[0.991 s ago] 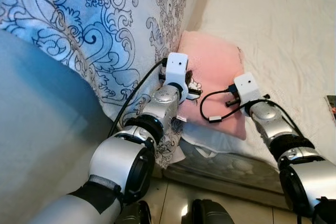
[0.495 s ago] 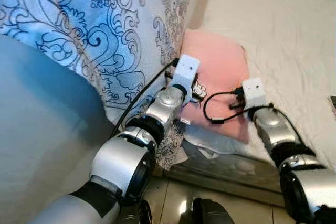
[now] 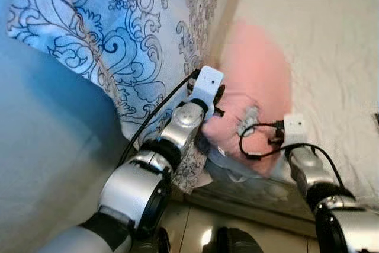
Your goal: Clean up the room
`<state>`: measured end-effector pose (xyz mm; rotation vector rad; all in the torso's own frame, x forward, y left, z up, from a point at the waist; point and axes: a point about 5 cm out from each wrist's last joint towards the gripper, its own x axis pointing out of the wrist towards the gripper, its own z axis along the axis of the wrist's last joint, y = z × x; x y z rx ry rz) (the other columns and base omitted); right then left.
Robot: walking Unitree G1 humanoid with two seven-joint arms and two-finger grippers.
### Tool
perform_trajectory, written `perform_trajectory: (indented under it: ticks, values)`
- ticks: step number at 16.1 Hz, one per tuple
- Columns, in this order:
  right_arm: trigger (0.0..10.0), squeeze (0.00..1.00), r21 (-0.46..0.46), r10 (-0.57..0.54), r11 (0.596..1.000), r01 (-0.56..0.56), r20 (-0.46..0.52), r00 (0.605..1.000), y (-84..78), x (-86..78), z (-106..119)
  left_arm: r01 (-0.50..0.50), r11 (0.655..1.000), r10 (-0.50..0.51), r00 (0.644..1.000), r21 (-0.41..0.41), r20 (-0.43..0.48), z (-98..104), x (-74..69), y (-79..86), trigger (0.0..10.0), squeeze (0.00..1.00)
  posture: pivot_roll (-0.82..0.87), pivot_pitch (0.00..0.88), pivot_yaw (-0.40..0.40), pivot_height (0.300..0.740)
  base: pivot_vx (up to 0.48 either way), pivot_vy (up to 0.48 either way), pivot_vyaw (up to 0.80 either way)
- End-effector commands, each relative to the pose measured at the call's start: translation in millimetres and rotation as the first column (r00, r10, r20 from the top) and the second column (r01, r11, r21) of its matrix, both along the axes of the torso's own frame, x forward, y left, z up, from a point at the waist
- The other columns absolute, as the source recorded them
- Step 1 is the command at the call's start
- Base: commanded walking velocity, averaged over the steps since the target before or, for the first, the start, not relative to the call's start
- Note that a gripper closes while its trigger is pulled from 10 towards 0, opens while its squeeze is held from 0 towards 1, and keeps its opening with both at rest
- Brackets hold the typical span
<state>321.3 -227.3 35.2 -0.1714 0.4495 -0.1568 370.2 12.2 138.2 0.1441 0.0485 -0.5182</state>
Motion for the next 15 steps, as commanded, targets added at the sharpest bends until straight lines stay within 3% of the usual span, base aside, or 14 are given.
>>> perform_trajectory:
  ticks: [1,2,5,6,8,9,10,11,13,15]
  values:
    - [10.0,1.0,0.013,-0.049,0.999,0.049,0.011,0.999,-1.6,-4.2,-3.4,0.031,0.999,-0.029,0.998,-0.039,0.047,6.2,-2.3,-5.6,10.0,1.0,-0.05,0.0,0.0,0.74,0.0,0.0,0.0]
    - [10.0,1.0,0.04,-0.058,0.998,0.056,0.066,0.996,5.3,-6.2,-2.5,0.086,0.996,-0.088,0.983,0.021,0.159,15.7,-1.2,3.2,10.0,1.0,-0.02,0.0,-0.001,0.74,0.0,0.0,0.0]
    - [10.0,1.0,0.126,-0.118,0.987,0.099,0.155,0.981,15.8,-12.1,-0.7,0.065,0.997,-0.074,0.955,0.043,0.286,26.4,-1.0,38.3,10.0,1.0,0.01,0.0,0.01,0.74,0.0,0.0,0.0]
    - [10.0,1.0,0.209,-0.184,0.968,0.14,0.209,0.96,18.5,-12.4,4.6,0.034,0.998,-0.048,0.937,0.045,0.346,32.8,-3.5,54.7,10.0,1.0,0.02,0.0,0.015,0.74,0.0,0.0,0.0]
    - [10.0,1.0,0.212,-0.213,0.968,0.133,0.418,0.883,19.9,-18.7,35.3,0.026,1.0,-0.03,0.911,0.015,0.41,45.1,-17.3,73.4,10.0,1.0,0.04,0.0,0.008,0.74,0.0,0.0,0.0]
    - [10.0,1.0,0.157,-0.2,0.977,0.141,0.475,0.857,17.1,-30.1,44.9,0.05,0.999,-0.053,0.915,0.016,0.399,42.2,-28.1,74.2,10.0,1.0,0.05,0.0,0.003,0.74,0.0,0.0,0.0]
    - [10.0,1.0,0.099,-0.196,0.981,0.169,0.478,0.856,11.2,-47.9,43.4,0.072,0.997,-0.063,0.938,-0.014,0.34,31.0,-40.0,72.1,10.0,1.0,0.06,0.0,-0.004,0.74,0.0,0.0,0.0]
    - [10.0,1.0,0.045,-0.191,0.981,0.191,0.435,0.88,4.0,-73.2,31.7,0.04,0.998,-0.03,0.974,-0.038,0.224,4.2,-52.4,76.8,10.0,1.0,0.05,0.0,-0.013,0.74,0.0,0.0,0.0]
    - [10.0,1.0,0.002,-0.158,0.986,0.169,0.358,0.92,-0.8,-94.9,13.9,-0.047,0.995,0.056,0.992,-0.086,0.115,-24.1,-61.5,90.5,10.0,1.0,0.04,0.0,-0.024,0.74,0.0,0.0,0.0]
    - [10.0,1.0,-0.024,-0.131,0.989,0.146,0.327,0.936,-3.4,-109.4,4.3,-0.096,0.988,0.105,0.991,-0.12,0.079,-41.9,-74.3,105.3,10.0,1.0,0.04,0.0,-0.022,0.74,0.0,-0.212,0.0]
